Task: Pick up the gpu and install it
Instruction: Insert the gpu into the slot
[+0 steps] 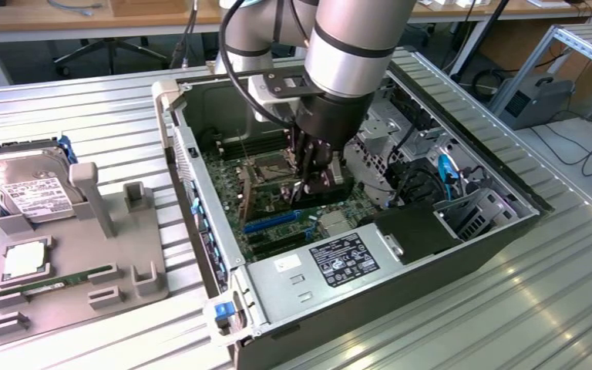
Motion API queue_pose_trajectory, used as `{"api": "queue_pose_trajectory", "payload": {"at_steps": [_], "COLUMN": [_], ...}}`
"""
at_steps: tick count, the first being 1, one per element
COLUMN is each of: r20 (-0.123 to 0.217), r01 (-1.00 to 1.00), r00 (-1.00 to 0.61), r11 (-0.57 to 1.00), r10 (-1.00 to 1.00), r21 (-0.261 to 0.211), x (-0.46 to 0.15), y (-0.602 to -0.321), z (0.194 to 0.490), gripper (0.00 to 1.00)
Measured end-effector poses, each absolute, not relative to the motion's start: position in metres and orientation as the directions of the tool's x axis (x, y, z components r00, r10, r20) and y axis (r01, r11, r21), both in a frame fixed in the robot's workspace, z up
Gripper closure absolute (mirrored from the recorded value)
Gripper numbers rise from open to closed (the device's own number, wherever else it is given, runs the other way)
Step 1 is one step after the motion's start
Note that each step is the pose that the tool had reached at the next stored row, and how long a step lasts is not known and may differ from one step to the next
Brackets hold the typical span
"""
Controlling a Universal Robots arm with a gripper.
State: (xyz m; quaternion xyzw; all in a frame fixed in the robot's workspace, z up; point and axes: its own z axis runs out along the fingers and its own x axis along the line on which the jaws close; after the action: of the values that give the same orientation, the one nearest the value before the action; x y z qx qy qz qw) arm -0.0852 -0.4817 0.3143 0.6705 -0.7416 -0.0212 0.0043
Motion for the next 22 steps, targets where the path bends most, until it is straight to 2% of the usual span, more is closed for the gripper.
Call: {"api": "queue_pose_trajectory", "payload": {"at_steps": [8,22], "r20": [-0.022,-0.022], "r01": [-0.994,-0.994], "r00": [-0.101,-0.101], "r11": [0.1,0.1], "r10": [-0.995,-0.995], "r21": [0.037,0.037], "x": [-0.087,-0.09], "y": [-0.485,-0.485], "z": [0.302,0.3], "gripper": [0.73,0.73]}}
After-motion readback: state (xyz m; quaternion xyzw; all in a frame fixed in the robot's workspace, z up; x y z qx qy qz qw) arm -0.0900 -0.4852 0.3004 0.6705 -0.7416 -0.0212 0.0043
